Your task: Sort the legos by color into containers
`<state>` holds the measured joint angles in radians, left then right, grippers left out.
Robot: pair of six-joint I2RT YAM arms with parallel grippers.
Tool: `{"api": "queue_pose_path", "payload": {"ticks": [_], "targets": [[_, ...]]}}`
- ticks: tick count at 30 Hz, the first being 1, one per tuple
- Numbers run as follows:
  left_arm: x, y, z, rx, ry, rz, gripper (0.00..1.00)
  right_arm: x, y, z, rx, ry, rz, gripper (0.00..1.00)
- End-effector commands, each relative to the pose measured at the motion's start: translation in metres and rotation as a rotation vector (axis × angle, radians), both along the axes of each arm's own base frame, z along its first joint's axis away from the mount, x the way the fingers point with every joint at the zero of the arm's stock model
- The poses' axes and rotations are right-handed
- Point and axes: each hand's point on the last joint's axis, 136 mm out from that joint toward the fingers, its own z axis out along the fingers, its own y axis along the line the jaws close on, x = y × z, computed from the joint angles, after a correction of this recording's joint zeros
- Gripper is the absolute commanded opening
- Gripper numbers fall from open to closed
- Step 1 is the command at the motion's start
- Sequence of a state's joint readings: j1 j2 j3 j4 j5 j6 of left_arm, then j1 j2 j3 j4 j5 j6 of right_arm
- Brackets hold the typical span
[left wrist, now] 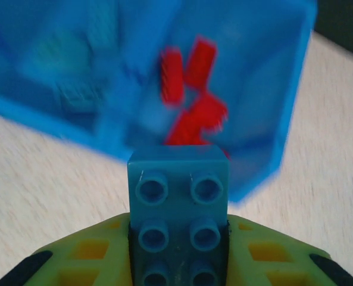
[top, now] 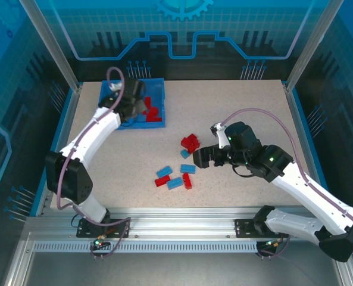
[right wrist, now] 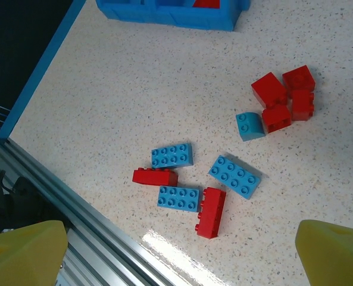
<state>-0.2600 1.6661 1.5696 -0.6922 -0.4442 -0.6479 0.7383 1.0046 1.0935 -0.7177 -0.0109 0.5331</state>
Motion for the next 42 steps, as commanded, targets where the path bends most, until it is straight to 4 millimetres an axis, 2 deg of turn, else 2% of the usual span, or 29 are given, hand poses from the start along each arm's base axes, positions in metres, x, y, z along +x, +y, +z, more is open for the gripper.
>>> {"api": "queue_pose_path", "payload": {"ticks": [1, 3, 6, 9, 12, 15, 20, 23, 26, 28, 30, 33, 36, 38, 40, 42], "targets": [[0.032, 0.055, -0.006, 0.191, 0.047, 0.061, 0.31, 0.0, -0.006, 0.007, 0.021, -0.014, -0.026, 1.0], [0.054, 0.078, -0.017, 0.209, 0.083, 0.1, 0.31, -0.002, -0.007, 0.009, 0.028, -0.015, -0.03, 1.0], [0.086, 0.1, -0.04, 0.179, 0.125, 0.121, 0.31, -0.004, -0.011, 0.011, 0.025, -0.018, -0.037, 1.0], [0.116, 0.109, -0.061, 0.168, 0.157, 0.099, 0.33, -0.007, -0.017, 0.015, 0.021, -0.024, -0.047, 1.0], [0.132, 0.121, -0.075, 0.182, 0.193, 0.106, 0.34, -0.013, -0.023, 0.019, 0.024, -0.026, -0.06, 1.0], [0.142, 0.131, -0.087, 0.183, 0.186, 0.114, 0.38, -0.018, -0.031, 0.022, 0.046, -0.031, -0.083, 1.0], [0.145, 0.14, -0.099, 0.146, 0.186, 0.135, 0.48, -0.027, -0.044, 0.029, 0.072, -0.052, -0.119, 1.0], [0.144, 0.135, -0.091, 0.11, 0.167, 0.131, 0.52, -0.028, -0.051, 0.029, 0.074, -0.072, -0.141, 1.0], [0.14, 0.128, -0.072, 0.069, 0.135, 0.125, 0.51, -0.026, -0.052, 0.028, 0.067, -0.082, -0.148, 1.0], [0.132, 0.121, -0.054, 0.028, 0.106, 0.119, 0.5, -0.022, -0.052, 0.026, 0.053, -0.084, -0.159, 1.0], [0.12, 0.11, -0.025, -0.029, 0.046, 0.106, 0.48, -0.017, -0.052, 0.022, 0.031, -0.085, -0.172, 1.0], [0.088, 0.083, 0.019, -0.129, -0.054, 0.061, 0.48, -0.006, -0.052, 0.012, -0.018, -0.08, -0.195, 1.0], [0.042, 0.045, 0.058, -0.202, -0.141, -0.054, 0.48, 0.003, -0.045, -0.004, -0.081, -0.055, -0.18, 1.0], [0.006, 0.013, 0.081, -0.207, -0.205, -0.184, 0.48, 0.009, -0.037, -0.015, -0.118, -0.029, -0.158, 1.0], [-0.027, -0.021, 0.098, -0.183, -0.278, -0.36, 0.48, 0.015, -0.028, -0.026, -0.142, -0.006, -0.132, 1.0], [-0.061, -0.055, 0.106, -0.146, -0.344, -0.555, 0.48, 0.021, -0.018, -0.038, -0.161, 0.021, -0.099, 1.0]]}}
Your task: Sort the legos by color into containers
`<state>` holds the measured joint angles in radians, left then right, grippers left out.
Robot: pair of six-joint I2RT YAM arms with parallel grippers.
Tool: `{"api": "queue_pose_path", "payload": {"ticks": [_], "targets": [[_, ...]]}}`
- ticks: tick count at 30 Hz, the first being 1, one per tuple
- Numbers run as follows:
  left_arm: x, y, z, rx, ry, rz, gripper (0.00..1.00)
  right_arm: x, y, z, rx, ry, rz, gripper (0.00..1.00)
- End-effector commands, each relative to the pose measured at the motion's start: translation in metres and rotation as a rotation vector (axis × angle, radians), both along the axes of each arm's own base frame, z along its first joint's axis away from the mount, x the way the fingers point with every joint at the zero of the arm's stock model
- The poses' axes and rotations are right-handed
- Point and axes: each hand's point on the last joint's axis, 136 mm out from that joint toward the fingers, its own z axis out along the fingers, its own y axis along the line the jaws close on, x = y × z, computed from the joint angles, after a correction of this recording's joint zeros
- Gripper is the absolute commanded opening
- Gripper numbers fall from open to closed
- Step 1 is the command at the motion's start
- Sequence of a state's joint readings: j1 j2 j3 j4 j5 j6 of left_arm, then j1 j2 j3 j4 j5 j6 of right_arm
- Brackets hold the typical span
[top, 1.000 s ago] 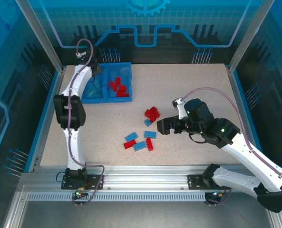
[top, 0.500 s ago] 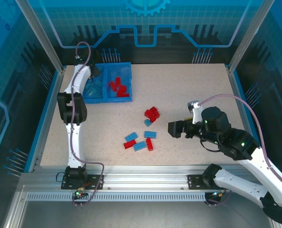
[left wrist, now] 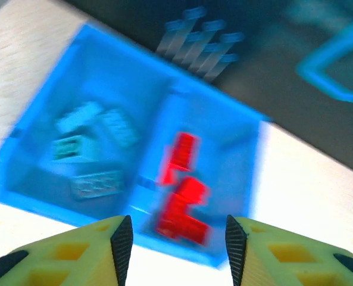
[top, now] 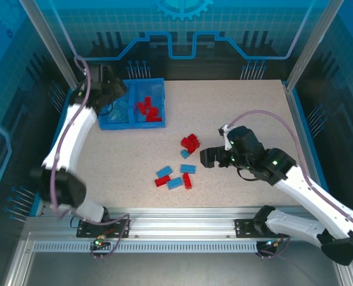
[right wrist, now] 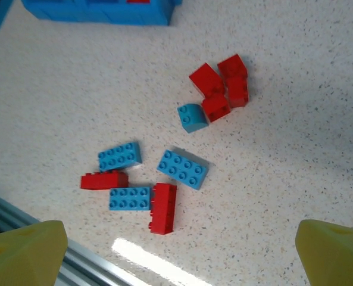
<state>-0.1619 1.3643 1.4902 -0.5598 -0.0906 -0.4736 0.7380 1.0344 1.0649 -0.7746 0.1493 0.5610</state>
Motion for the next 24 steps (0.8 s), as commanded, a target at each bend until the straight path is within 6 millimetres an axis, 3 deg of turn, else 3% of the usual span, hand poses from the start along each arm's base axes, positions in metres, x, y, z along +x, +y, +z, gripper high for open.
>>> {"api": "queue_pose_path", "payload": {"ticks": [1, 5, 10, 14, 17, 20, 24], "targets": [[-0.043, -0.061, -0.001, 0.07, -0.119, -0.368, 0.49, 0.011, 0.015, -0.014, -0.024, 0.018, 0.056, 1.0], [-0.119, -0.104, -0.017, 0.205, -0.223, -0.781, 0.62, 0.024, 0.028, -0.043, -0.078, 0.077, 0.074, 1.0], [-0.177, -0.133, -0.072, 0.383, -0.263, -1.102, 0.79, 0.039, 0.036, -0.064, -0.084, 0.111, 0.056, 1.0], [-0.19, -0.156, -0.1, 0.384, -0.259, -1.195, 0.87, 0.062, 0.039, -0.08, -0.083, 0.134, 0.015, 1.0], [-0.187, -0.164, -0.11, 0.4, -0.278, -1.21, 0.99, 0.086, 0.027, -0.1, -0.103, 0.192, -0.111, 0.98], [-0.183, -0.163, -0.12, 0.441, -0.275, -1.218, 0.99, 0.111, 0.031, -0.116, -0.06, 0.211, -0.156, 0.94], [-0.193, -0.162, -0.116, 0.46, -0.276, -1.269, 0.99, 0.139, 0.04, -0.134, -0.136, 0.204, -0.108, 0.91]]}}
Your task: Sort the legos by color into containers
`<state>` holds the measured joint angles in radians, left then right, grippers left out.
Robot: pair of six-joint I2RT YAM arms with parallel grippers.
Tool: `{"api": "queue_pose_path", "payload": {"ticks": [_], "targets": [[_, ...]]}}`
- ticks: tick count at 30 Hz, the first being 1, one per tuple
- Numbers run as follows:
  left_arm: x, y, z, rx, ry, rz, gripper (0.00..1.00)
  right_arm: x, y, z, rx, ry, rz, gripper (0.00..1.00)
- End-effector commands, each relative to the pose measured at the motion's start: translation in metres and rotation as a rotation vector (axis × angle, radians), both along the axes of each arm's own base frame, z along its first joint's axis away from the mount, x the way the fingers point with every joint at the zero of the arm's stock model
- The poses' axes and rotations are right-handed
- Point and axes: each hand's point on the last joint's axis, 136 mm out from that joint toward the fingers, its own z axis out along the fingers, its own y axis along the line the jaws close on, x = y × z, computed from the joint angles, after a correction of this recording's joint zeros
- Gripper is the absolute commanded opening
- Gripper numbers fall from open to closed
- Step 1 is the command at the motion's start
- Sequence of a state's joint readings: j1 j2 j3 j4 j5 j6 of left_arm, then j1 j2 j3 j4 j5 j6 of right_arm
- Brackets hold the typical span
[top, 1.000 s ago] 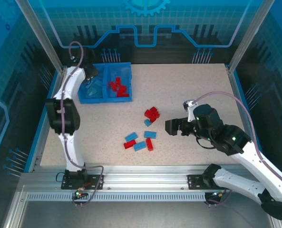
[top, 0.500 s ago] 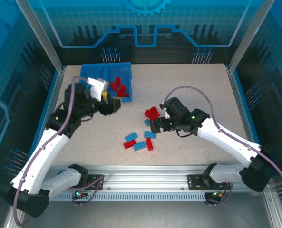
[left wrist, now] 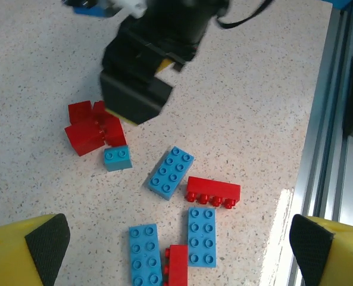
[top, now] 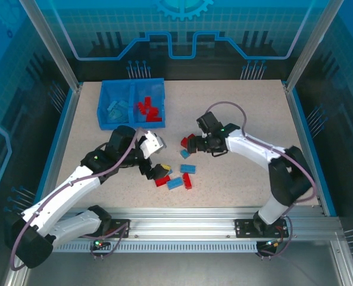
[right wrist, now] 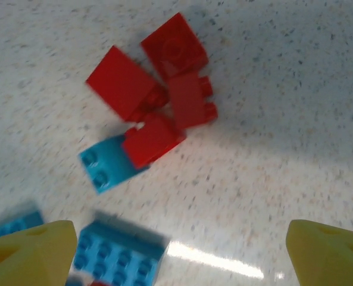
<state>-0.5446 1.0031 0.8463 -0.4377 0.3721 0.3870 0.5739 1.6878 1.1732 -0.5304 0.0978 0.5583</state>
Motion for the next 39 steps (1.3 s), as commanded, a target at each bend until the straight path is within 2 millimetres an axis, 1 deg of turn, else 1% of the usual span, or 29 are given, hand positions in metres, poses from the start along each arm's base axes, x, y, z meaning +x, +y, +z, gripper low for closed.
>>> {"api": "queue_pose_path", "payload": {"ticks": [1, 3, 4, 7, 9, 12, 13, 15, 20, 22, 25, 27, 32, 34, 36, 39], "targets": [[-0.01, -0.003, 0.013, 0.011, -0.074, -0.088, 0.99, 0.033, 0.021, 0.004, -0.004, -0.052, 0.069, 0.9], [-0.014, 0.002, 0.015, 0.039, -0.108, -0.104, 0.99, 0.039, 0.031, -0.004, -0.046, -0.06, 0.154, 0.88], [-0.014, 0.005, 0.014, 0.062, -0.129, -0.102, 0.99, 0.042, 0.033, -0.008, -0.08, -0.072, 0.193, 0.87], [-0.009, 0.016, 0.009, 0.109, -0.194, -0.066, 0.99, 0.048, 0.039, -0.012, -0.176, -0.112, 0.294, 0.82], [-0.004, 0.019, 0.004, 0.11, -0.233, -0.037, 0.99, 0.051, 0.041, -0.017, -0.214, -0.11, 0.342, 0.75], [-0.005, 0.018, -0.003, 0.101, -0.244, -0.043, 0.99, 0.049, 0.053, -0.024, -0.245, -0.088, 0.437, 0.64], [-0.005, 0.018, -0.004, 0.109, -0.24, -0.048, 0.99, 0.049, 0.057, -0.027, -0.26, -0.085, 0.466, 0.61], [-0.003, 0.02, -0.006, 0.131, -0.242, -0.044, 0.99, 0.05, 0.062, -0.032, -0.288, -0.081, 0.502, 0.6], [0.0, 0.024, -0.012, 0.159, -0.245, -0.034, 0.99, 0.057, 0.065, -0.048, -0.342, -0.046, 0.531, 0.56], [-0.001, 0.025, -0.013, 0.161, -0.245, -0.036, 0.99, 0.057, 0.067, -0.053, -0.349, -0.034, 0.544, 0.49], [0.0, 0.026, -0.016, 0.169, -0.245, -0.029, 0.99, 0.052, 0.073, -0.057, -0.339, -0.027, 0.568, 0.39], [0.0, 0.027, -0.018, 0.174, -0.24, -0.03, 0.99, 0.049, 0.073, -0.061, -0.347, -0.011, 0.569, 0.38], [0.003, 0.029, -0.017, 0.162, -0.237, -0.022, 0.99, 0.04, 0.071, -0.069, -0.351, 0.034, 0.582, 0.37], [0.004, 0.03, -0.017, 0.158, -0.234, -0.019, 0.99, 0.039, 0.07, -0.068, -0.358, 0.042, 0.578, 0.31], [0.004, 0.031, -0.017, 0.154, -0.232, -0.016, 0.99, 0.04, 0.07, -0.06, -0.355, 0.033, 0.569, 0.26], [0.006, 0.034, -0.016, 0.154, -0.243, -0.003, 0.99, 0.044, 0.077, -0.028, -0.305, -0.031, 0.55, 0.25]]}}
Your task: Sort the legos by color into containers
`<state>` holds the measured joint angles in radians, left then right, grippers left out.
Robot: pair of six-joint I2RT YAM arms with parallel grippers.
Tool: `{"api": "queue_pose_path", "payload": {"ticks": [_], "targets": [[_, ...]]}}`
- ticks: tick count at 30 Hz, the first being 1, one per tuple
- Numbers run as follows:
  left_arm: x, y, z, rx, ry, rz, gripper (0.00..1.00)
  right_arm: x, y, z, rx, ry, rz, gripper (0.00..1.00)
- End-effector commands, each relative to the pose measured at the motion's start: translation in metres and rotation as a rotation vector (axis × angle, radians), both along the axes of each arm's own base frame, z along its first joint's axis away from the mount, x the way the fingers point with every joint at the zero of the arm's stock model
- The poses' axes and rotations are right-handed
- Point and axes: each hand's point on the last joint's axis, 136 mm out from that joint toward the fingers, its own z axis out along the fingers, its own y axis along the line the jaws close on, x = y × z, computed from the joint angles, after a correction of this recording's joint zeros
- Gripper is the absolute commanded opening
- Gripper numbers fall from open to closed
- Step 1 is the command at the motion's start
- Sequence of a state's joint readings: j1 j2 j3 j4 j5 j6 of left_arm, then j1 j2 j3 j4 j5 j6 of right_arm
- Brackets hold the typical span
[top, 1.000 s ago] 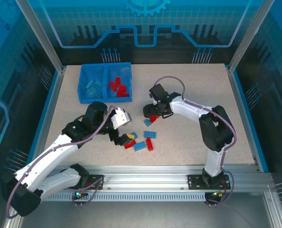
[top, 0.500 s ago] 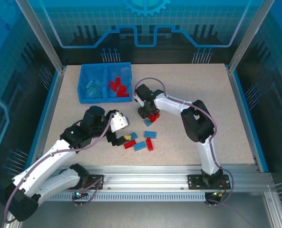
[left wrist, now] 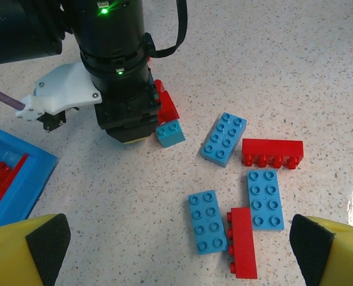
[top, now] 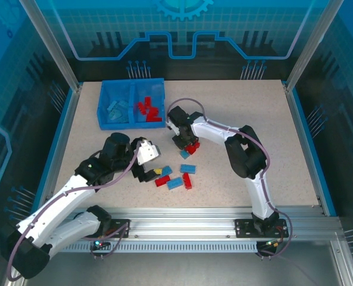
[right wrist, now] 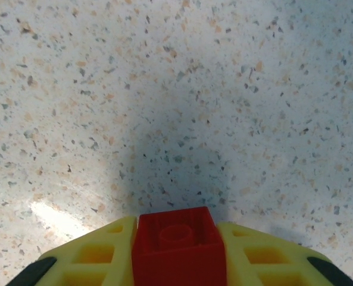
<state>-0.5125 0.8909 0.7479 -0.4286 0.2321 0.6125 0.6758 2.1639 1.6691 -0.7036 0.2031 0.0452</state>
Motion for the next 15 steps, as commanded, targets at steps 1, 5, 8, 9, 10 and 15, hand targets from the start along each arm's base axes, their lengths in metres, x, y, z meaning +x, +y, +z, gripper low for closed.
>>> {"api": "queue_pose_path", "payload": {"ticks": [1, 5, 8, 9, 10, 15], "targets": [[0.002, 0.001, 0.001, -0.007, -0.03, -0.007, 0.99, -0.006, 0.01, 0.038, 0.062, -0.025, 0.0, 0.24], [0.014, 0.013, 0.012, -0.03, -0.082, 0.074, 0.99, -0.001, 0.024, 0.096, 0.194, -0.127, -0.015, 0.25], [0.029, 0.029, 0.029, -0.087, -0.135, 0.194, 0.99, 0.002, 0.038, 0.134, 0.287, -0.193, -0.023, 0.25], [0.034, 0.037, 0.037, -0.117, -0.155, 0.239, 0.99, 0.002, 0.045, 0.147, 0.322, -0.217, -0.019, 0.25], [0.039, 0.043, 0.044, -0.147, -0.171, 0.28, 0.99, 0.004, 0.053, 0.159, 0.356, -0.241, -0.017, 0.25], [0.059, 0.086, 0.068, -0.235, -0.234, 0.519, 0.99, 0.025, 0.095, 0.212, 0.49, -0.405, -0.004, 0.26]]}}
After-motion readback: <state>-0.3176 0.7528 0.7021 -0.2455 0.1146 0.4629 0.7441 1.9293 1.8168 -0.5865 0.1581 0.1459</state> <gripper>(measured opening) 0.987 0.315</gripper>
